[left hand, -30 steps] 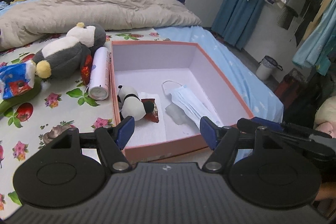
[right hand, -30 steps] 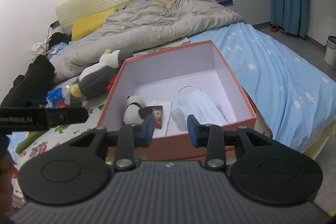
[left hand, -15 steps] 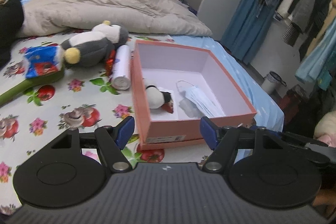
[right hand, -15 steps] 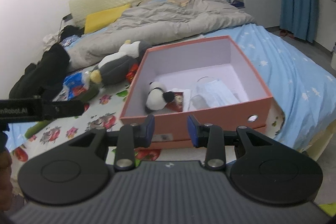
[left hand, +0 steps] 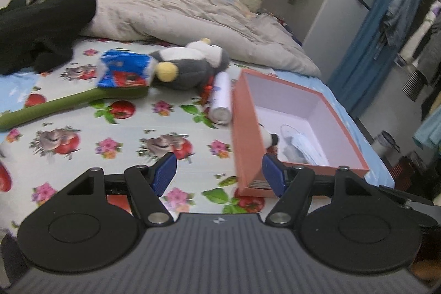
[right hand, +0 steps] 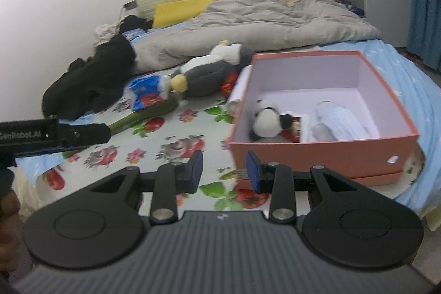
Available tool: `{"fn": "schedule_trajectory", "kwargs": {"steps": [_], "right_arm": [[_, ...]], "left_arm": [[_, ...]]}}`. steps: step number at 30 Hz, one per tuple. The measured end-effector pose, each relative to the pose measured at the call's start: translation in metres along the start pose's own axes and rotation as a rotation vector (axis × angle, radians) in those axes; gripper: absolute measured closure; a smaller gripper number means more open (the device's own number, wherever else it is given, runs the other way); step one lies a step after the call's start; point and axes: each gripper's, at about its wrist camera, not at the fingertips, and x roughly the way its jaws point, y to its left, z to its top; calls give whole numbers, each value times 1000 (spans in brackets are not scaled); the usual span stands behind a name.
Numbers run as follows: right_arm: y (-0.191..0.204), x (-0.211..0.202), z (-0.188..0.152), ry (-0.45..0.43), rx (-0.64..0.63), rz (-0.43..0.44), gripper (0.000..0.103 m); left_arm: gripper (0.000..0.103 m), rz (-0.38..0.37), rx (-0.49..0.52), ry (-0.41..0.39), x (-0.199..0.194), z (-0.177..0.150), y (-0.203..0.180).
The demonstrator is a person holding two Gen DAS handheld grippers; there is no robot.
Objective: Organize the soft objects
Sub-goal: 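Withdraw both grippers from the box toward the blue tissue packet, then grasp the red wrapped candy with the right gripper while the left grasps the blue tissue packet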
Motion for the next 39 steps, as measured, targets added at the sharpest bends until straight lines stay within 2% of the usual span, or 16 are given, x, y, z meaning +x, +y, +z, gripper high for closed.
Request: {"fn": "schedule_trajectory", "kwargs": {"steps": [8, 16, 26, 39], "right_arm": [[39, 8, -14, 33, -70, 66, 66], [54, 25, -13, 57, -84, 69, 66], [61, 73, 13, 85, -93, 35, 66], [73, 176, 64, 72, -85, -13, 66]], "left_arm": [[30, 48, -76, 6, -13, -18, 36], [30, 63, -133, 31, 10, -12, 60], [29, 89, -144, 70, 77, 26, 83], [29, 155, -129, 88, 186, 83, 130]]}}
